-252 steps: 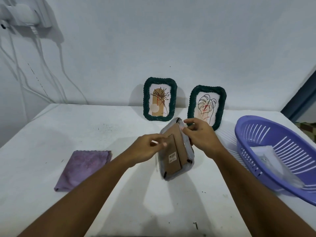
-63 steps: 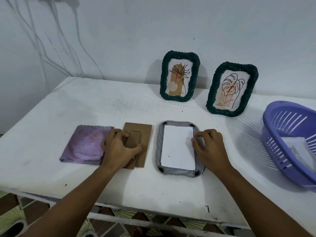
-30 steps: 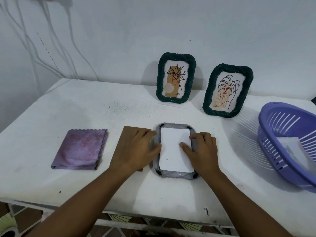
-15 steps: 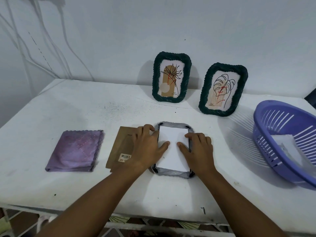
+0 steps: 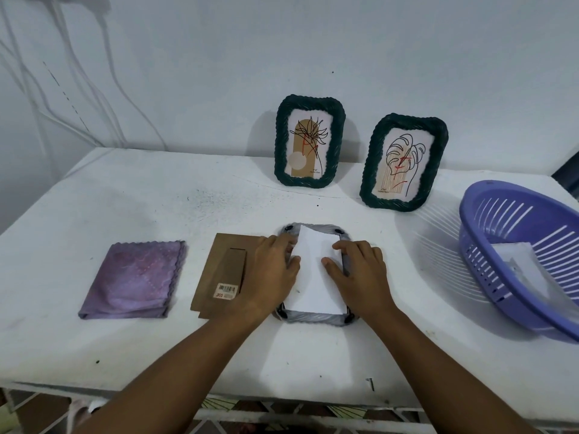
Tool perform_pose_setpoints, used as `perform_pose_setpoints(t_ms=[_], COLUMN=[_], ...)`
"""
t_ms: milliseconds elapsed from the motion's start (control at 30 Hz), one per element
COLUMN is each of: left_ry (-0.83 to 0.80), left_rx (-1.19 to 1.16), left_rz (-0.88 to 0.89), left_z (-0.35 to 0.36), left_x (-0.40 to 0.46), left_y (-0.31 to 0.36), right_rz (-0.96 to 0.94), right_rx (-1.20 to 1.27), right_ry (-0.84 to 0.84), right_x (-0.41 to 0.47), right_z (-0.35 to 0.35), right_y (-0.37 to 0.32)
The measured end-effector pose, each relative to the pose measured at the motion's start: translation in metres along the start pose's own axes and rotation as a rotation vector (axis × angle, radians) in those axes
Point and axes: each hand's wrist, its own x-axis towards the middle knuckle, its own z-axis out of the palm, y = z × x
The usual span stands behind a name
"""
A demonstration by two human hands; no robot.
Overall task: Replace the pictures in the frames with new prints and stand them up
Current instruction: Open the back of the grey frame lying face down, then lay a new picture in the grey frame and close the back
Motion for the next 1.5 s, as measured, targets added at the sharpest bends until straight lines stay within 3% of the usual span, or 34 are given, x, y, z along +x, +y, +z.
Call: perform_pose_setpoints(t_ms=[233,333,533,700,800,900,1000,1133,1333,1500], left_ry=[-0.052,-0.117,-0.256,-0.353,-0.380,-0.412,-0.460,-0.501,-0.517,-0.532], left_rx=[-0.211,-0.421,-0.761,-0.809,-0.843,-0.853,-0.815,-0.705,-0.538,-0.519], left_rz=[-0.041,-0.093,-0.216,-0.169,-0.158,-0.151,-0.172,-0.250,-0.222,-0.202], left_z=[-0.023,-0.029,-0.020,0.005,0.024,0.044,0.064,0.090,0.113,0.124], left_x=[0.003,0.005,0.005,0.010,0.014,0.017,0.015,0.010,0.015,0.015], left_y=[0.017,0.020,0.035,0.059,0.077,0.093,0.106,0.119,0.131,0.146], right_rz=[-0.010,-0.012,-0.031,0.052,0.164,0.283,0.285,0.228,0.158,0.139], right_rx=[0.211,0.312,0.192,-0.174,-0.350,-0.214,-0.113,-0.054,-0.055,-0.033], right_ry=[-0.101,-0.114,-0.036,0.106,0.071,-0.042,-0.117,-0.085,0.030,0.025], right_x=[-0.002,-0.001,0.010,0.020,0.017,0.013,0.010,0.004,0.008,0.008], right_z=[-0.021,-0.034,-0.077,-0.141,-0.175,-0.191,-0.194,-0.196,-0.206,-0.202], right_y=[0.000,0.002,0.011,0.035,0.058,0.076,0.088,0.092,0.091,0.095])
